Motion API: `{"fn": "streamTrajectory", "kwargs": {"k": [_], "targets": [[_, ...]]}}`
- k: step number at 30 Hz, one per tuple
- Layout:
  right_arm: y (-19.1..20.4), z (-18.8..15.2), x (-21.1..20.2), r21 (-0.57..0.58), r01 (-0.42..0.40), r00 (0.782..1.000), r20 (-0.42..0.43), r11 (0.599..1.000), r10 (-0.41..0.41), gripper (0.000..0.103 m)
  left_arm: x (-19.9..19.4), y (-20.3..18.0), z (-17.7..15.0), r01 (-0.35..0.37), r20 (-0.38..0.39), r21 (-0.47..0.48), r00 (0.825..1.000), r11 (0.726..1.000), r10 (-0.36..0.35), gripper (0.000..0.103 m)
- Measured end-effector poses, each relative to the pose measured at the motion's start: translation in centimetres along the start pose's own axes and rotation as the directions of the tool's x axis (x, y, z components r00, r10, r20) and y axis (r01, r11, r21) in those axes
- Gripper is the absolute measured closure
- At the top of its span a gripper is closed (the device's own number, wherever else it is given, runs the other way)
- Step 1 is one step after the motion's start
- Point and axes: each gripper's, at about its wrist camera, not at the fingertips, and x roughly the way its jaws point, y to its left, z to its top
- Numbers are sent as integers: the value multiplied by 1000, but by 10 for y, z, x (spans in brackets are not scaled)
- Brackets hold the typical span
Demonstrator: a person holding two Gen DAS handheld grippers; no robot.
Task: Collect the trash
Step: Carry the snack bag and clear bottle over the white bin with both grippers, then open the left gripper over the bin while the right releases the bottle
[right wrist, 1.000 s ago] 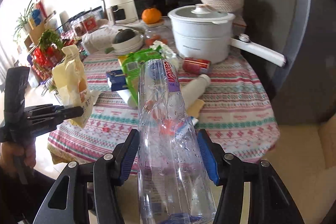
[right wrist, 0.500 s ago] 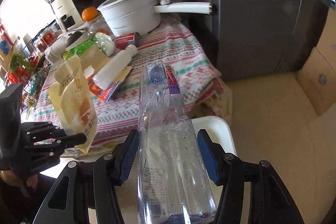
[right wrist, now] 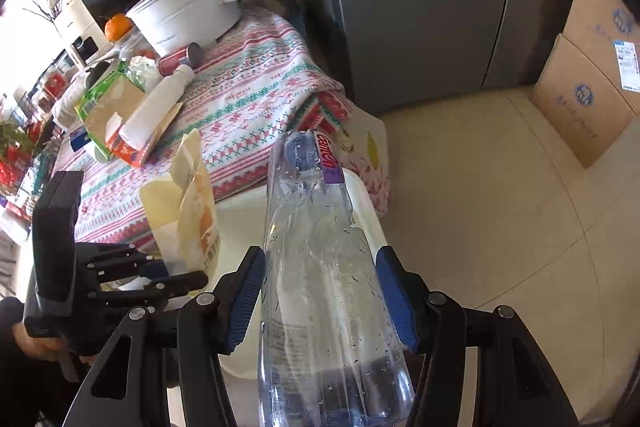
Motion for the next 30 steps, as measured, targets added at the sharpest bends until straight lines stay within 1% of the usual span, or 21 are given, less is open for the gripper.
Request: {"fn": "streamTrajectory", "kwargs": {"k": [4,6,7,9,12,17,20,23,28,30], "targets": [[-3,-1,0,-2,7,1000,-6,1000,-7,44,2,-2,3,-35,15,4,999,999,35,71],[-4,-2,0,-6,13,1000,-9,1000,-13,44,3,-4,7,-50,20,6,999,999,50,62],[-4,-2,0,-8,14,1000,-11,1000,-14,44,2,-1,10,-58,24,7,998,998,58,60],[-2,-3,2,-12,15,1000,-20,1000,-16,44,-5,3,10,-80,35,13,996,997,80,50],[1,-4,7,-23,21,999,-46,1000,-22,44,-16,6,6,-106,52,15,993,994,105,44],[7,-7,31,-47,20,990,-137,999,-26,44,-35,20,0,-173,84,5,981,985,172,36],[15,-10,52,-73,26,979,-198,997,-40,44,-43,31,-5,-199,98,-15,975,980,200,32],[25,-11,74,-112,52,964,-253,992,-79,44,-50,42,-9,-222,110,-33,968,975,224,30],[41,-17,112,-166,86,930,-341,982,-139,44,-63,57,-15,-250,121,-60,959,967,255,28],[44,-20,121,-175,92,919,-363,980,-151,43,-68,63,-18,-256,122,-69,957,964,263,27]]}}
